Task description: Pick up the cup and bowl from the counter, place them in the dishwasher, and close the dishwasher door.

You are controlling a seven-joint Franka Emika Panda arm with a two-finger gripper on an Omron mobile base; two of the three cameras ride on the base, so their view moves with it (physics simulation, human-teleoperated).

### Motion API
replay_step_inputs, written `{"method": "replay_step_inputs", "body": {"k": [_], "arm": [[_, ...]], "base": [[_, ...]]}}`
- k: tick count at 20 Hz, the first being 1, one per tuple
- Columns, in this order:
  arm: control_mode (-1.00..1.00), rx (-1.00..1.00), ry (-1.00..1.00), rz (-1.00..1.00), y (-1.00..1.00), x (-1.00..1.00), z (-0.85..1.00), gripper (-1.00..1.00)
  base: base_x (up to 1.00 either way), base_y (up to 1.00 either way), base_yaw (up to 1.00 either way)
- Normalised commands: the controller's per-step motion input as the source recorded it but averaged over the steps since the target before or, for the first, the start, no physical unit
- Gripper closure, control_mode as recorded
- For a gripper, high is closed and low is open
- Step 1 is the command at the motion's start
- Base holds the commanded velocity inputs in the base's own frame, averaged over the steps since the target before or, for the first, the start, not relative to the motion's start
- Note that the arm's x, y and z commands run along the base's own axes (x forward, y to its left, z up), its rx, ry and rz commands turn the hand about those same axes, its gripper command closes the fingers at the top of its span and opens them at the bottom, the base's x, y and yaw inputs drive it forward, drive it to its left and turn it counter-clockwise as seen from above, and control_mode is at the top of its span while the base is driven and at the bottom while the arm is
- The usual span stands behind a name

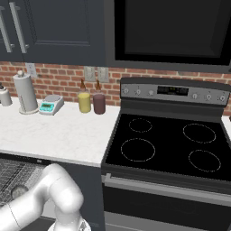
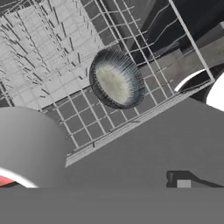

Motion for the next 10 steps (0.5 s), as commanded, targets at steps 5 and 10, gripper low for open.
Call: {"method": "replay_step_inputs", "body": {"k": [5,10], "arm": [[-1.00,-0.09,0.28,0.16,-0.26,0.28,0.00,-1.00],[-1.00,-0.15,0.33,0.23,-0.13,0.26,0.00,-1.00]], "base": [[0.00,0.00,0.00],[0.00,0.00,0.00]]}}
